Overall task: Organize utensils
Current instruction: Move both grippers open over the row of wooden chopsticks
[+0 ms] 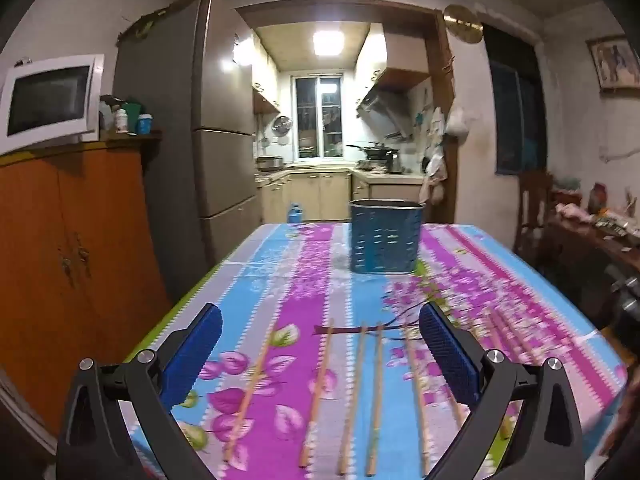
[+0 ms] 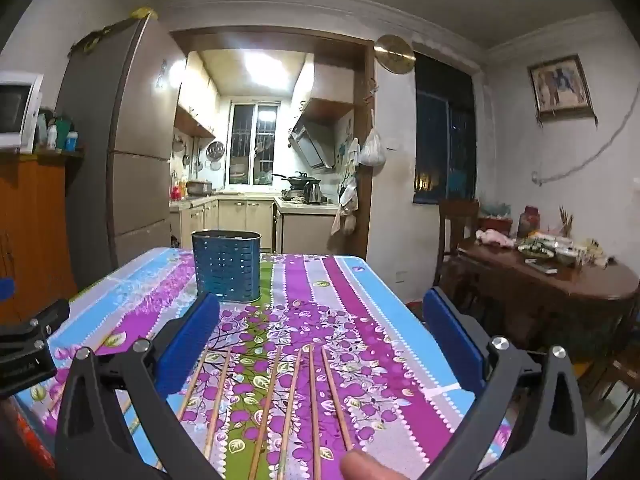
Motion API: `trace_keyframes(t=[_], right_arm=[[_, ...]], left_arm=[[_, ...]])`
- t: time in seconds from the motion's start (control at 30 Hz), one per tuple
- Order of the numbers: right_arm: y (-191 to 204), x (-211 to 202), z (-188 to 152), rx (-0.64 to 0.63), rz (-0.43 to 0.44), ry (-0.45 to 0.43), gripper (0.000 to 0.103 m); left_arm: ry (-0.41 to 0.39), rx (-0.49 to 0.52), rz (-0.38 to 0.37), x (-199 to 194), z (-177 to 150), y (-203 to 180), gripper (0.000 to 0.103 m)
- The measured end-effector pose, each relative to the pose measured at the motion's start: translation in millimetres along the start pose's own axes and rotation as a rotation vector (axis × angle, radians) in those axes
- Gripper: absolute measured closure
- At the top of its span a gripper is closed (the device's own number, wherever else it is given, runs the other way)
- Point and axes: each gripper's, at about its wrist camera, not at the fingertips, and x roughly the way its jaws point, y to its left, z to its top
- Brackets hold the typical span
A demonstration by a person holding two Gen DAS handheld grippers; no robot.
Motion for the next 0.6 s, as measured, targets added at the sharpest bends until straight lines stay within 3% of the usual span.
trace_keyframes(t=[0.23, 0.37, 0.6], right_arm=[[-18, 0, -10, 0.029, 0.048, 0.108, 0.005], [-38, -3, -22, 0.111, 0.07, 0.144, 0.005], [-54, -8, -40, 0.18, 0.152, 0.174, 0.005]], left_arm=[[-0.003, -0.07, 0.082, -13, -24, 47, 0.004], [0.01, -0.111, 0.208, -25, -39, 85, 0.004], [0.156, -0.227, 0.148, -31, -66, 97, 0.004]])
